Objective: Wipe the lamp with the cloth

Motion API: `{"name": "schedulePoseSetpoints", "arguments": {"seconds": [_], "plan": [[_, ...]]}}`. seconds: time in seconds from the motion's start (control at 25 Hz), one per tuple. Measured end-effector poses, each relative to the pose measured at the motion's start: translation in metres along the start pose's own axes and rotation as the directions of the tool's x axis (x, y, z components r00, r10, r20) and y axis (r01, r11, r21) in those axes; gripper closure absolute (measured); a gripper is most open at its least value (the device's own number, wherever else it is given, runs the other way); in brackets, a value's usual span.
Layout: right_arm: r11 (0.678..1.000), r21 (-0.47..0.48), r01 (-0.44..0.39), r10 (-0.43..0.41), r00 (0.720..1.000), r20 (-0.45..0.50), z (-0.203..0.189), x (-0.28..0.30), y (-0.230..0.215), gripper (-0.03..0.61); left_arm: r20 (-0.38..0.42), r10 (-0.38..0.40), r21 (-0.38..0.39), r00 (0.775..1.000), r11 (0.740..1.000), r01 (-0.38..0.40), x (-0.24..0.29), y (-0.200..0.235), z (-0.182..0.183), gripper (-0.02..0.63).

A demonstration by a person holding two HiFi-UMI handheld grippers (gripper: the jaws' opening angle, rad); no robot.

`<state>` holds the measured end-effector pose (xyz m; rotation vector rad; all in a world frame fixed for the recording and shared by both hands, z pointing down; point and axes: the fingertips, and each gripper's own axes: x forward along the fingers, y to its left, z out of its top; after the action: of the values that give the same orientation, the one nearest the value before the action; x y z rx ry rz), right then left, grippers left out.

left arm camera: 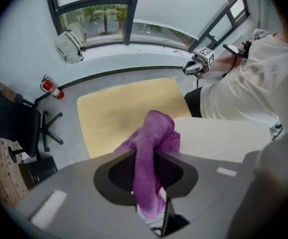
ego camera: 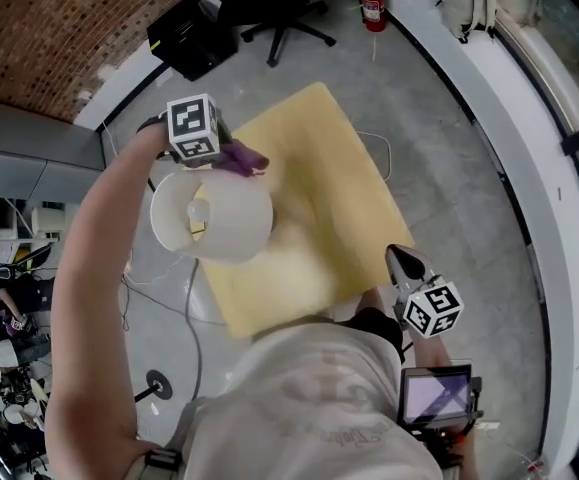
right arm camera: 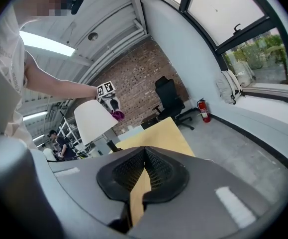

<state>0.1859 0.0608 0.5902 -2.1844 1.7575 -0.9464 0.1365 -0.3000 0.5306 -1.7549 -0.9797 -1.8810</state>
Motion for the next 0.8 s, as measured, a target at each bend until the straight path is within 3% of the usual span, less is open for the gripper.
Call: {"name": "schedulePoseSetpoints", "arguments": {"seconds": [0.16,0.4,0.64,0.8], "plan": [[1.0,0.004,0.016,-0.016,1.0,0.001,-0.003,-0.001,-0.004,0.565,0.024,0.031,0.026,0.999,0.999,-0.031,-0.013,0.006,0.005,0.52],[0.999,-0.038,0.002,-0.002,1.0,0.001,0.005,0.004,0.01,0.565,0.111,0.131,0.086,0.985,0.986,-0.141,-0.088,-0.007,0.017,0.52],[0.999,-0.047,0.007,-0.006,1.0,0.013,0.019,0.009,0.024,0.565,0.142,0.12,0.259,0.983,0.954,-0.154,-0.148,-0.034,0.054,0.52],[0.998,-0.041,0.049,-0.047,0.998,0.029,-0.015,0.01,0.055,0.565,0.089,0.076,0.375,0.993,0.921,-0.104,-0.142,-0.068,0.04,0.522]]}}
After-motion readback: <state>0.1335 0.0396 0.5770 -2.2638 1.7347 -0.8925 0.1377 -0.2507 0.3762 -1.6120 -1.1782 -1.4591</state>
